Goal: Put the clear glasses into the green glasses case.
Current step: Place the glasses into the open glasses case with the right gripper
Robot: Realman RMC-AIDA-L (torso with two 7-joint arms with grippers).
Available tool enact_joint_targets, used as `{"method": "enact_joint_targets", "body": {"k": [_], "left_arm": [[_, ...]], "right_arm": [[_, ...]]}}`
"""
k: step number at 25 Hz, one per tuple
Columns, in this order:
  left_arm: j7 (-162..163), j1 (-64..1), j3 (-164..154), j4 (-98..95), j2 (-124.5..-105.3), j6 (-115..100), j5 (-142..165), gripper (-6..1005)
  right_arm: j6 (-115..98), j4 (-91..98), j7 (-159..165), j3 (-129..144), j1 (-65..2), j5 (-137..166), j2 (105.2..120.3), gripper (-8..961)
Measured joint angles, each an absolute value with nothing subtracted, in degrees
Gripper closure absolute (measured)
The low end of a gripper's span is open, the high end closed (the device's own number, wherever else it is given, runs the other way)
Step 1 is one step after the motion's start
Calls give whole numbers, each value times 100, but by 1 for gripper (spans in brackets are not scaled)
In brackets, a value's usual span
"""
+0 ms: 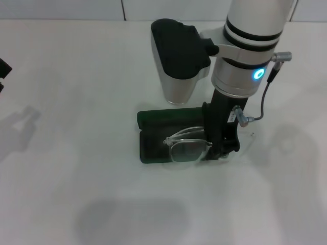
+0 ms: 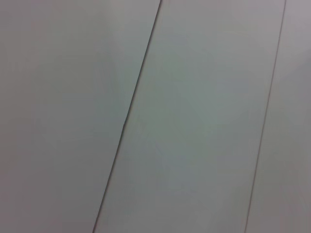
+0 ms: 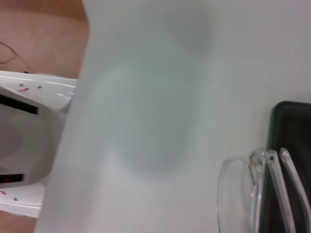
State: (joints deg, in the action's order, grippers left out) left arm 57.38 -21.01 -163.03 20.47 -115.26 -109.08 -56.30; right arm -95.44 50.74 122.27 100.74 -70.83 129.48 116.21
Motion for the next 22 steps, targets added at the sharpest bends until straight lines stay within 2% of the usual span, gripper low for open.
{"method": "enact_joint_targets", "body": {"k": [10,16,22], "left_arm": [[5751,-2101,-16304,2009,-11607,-10934,-5582,750],[5778,-2113,-16304,1771,-11478,-10958,-5564,750],[5780,-2117,-16304,1750,-11476,-10960,-5489,750]], "right_arm": [[-8922,4804,12208,10394,-7196,12873,11619,743],[-8690,4758,12194,10591,-7198,12765,11619,739],[-8474,4658,12151,10683,-7198,12651,11619,736]]}}
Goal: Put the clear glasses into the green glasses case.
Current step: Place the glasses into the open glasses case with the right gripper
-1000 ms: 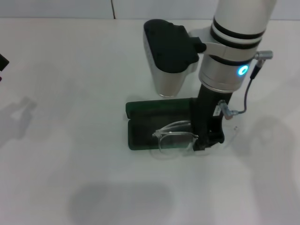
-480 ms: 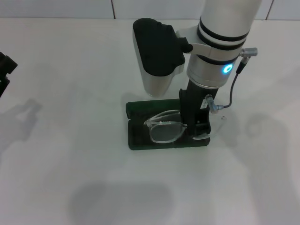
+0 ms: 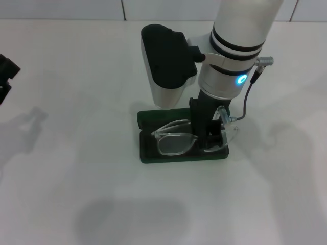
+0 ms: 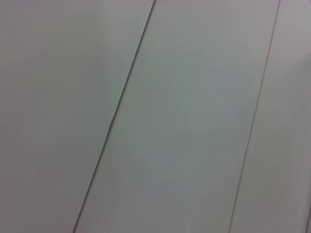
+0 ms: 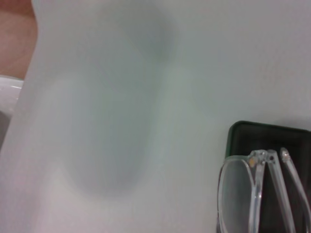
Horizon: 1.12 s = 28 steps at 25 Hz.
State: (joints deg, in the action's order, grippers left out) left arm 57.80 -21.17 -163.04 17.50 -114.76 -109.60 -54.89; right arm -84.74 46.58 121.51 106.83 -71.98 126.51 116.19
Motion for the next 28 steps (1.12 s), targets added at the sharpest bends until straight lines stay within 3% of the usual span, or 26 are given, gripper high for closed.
{"method": "enact_joint_targets", "body": {"k": [28], "left_arm": [[5739,-2057,-16304,1749,-11567,-10960,-5448,750]], "right_arm": [[-8136,4446,11993,10898,-7276,12452,11619,719]]}}
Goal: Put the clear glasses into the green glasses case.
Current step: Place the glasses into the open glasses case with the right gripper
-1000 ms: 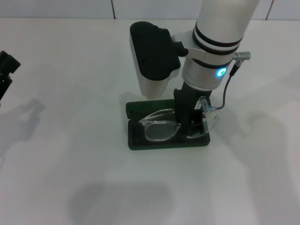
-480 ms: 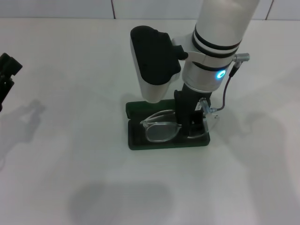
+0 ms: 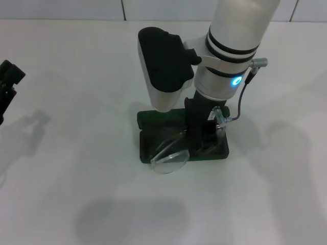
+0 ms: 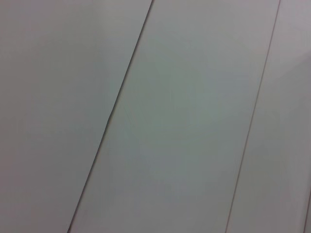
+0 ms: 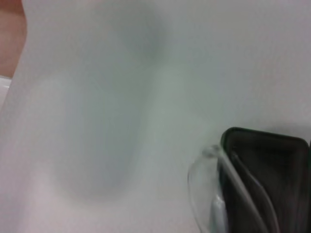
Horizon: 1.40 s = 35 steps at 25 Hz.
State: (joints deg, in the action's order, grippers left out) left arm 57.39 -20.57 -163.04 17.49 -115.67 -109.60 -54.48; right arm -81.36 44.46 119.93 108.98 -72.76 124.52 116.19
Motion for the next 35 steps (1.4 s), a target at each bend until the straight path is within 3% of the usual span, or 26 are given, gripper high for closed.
{"method": "enact_joint_targets", "body": {"k": [4,7,23,29,35], "left_arm": [[5739,-2057,-16304,1749,-11566,-10960,-5448,750],[5739,-2057,-16304,1749,-11566,-10962,-5448,750],[5739,-2016,-16304,1749,-11566,-11092,-5449,749],[5739,-2012,-16304,1749,-11568,-11092,-5414,749],[5739,-2012,-16304,1749,-11575,-11092,-5408,749]], "right_arm": [[-8122,4447,12006,10901,-7277,12440,11619,717],[-8096,4453,12025,10906,-7278,12441,11619,632],[-8114,4468,12037,10917,-7207,12435,11619,647],[-8109,4458,12037,10920,-7187,12428,11619,677],[-8100,4450,12046,11041,-7184,12366,11619,769]]}}
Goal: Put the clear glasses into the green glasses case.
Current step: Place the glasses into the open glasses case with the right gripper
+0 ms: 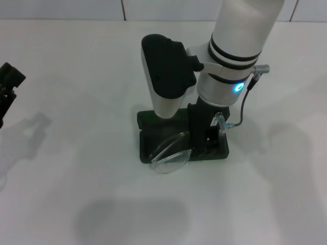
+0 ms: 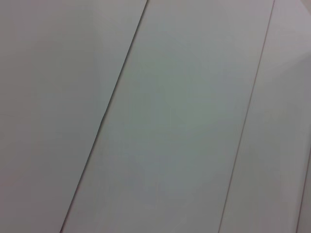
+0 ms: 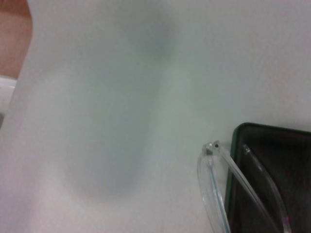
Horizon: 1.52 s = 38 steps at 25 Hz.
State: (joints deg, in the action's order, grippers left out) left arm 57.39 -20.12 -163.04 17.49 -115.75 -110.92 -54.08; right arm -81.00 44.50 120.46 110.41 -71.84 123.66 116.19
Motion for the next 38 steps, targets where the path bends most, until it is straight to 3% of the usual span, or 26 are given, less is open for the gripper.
{"method": "enact_joint_targets", "body": {"k": [18,23,38], "left_arm": [[5739,-2012,-16304,1749,-11584,-11092,-5329,749],[5739,-2005,-16304,1749,-11584,-11092,-5329,749],[5739,-1951,-16304,1750,-11539,-11192,-5365,749]], "right_arm": [[-7935,4445,12139,11125,-7136,12362,11619,830],[-7982,4523,12237,11108,-7145,12383,11619,895],[-8159,5167,12626,11031,-7033,12520,11619,897]]}}
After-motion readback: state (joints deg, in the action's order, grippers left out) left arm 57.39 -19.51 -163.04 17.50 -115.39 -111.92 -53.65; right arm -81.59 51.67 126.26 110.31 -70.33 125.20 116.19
